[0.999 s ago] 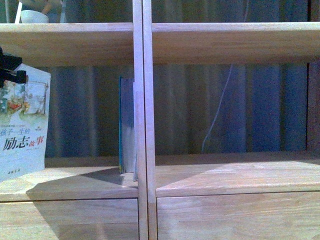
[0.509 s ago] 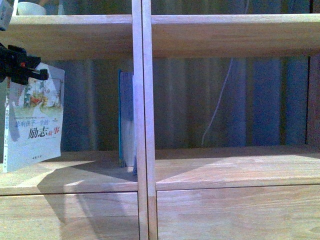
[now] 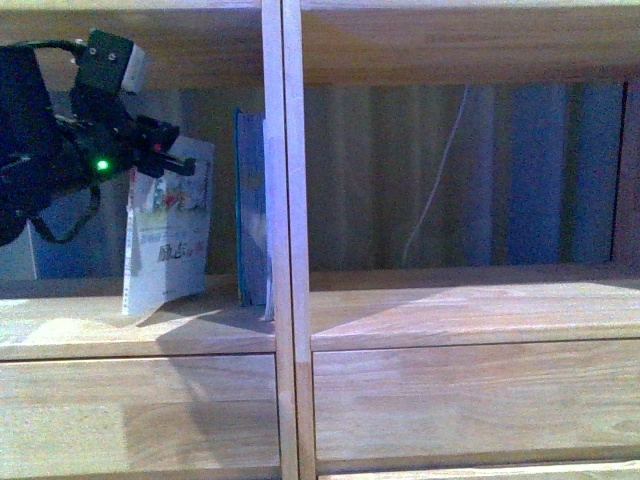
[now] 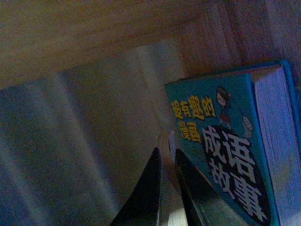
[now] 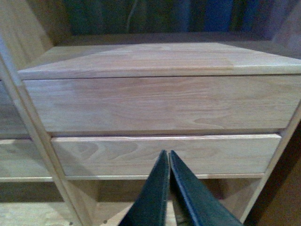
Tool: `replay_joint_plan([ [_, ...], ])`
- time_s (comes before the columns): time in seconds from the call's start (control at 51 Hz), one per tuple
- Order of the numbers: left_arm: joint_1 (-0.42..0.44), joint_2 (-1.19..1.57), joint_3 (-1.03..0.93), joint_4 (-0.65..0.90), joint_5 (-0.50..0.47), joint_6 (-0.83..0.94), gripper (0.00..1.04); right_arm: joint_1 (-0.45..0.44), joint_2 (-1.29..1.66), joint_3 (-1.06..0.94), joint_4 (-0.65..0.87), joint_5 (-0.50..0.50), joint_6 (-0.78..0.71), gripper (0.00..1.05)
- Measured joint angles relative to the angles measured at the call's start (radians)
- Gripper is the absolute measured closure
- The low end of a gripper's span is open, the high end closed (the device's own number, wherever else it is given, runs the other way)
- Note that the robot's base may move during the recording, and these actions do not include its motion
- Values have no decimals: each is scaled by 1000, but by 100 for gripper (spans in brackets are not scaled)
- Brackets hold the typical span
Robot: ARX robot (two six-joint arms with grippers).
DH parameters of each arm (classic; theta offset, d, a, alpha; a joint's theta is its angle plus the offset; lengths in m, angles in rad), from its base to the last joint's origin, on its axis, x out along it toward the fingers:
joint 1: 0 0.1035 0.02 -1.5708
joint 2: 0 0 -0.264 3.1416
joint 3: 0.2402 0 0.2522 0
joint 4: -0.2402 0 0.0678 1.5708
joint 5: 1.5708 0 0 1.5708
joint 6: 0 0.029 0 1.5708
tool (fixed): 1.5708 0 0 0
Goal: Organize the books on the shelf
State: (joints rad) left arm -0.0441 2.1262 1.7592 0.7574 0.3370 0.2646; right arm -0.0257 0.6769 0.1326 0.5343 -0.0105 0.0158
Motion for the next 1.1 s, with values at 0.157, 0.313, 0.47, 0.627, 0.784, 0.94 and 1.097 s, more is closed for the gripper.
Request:
replay_joint_plan([
  [0.157, -27, 93, 113, -38, -2, 31, 98, 22, -76, -40, -37, 7, -7, 102],
  [0.313, -47, 156, 214, -55, -7, 35, 98, 22, -143, -65, -76, 7, -8, 102],
  [0.47, -68, 194, 259, -58, -19, 32, 98, 22, -206, -84, -120, 7, -9, 102],
  [0.627, -87, 198, 258, -62, -43, 38, 97, 22, -257, -101, -152, 7, -9, 102],
  [0.784, -93, 198, 239, -45, -51, 46, 75, 22, -296, -119, -157, 9, -10, 102],
  [0.94, -93, 198, 202, -29, -68, 50, 52, 22, -352, -119, -208, 10, -10, 102],
  [1.097, -90, 191, 165, -14, -86, 50, 30, 22, -395, -119, -252, 10, -10, 102],
])
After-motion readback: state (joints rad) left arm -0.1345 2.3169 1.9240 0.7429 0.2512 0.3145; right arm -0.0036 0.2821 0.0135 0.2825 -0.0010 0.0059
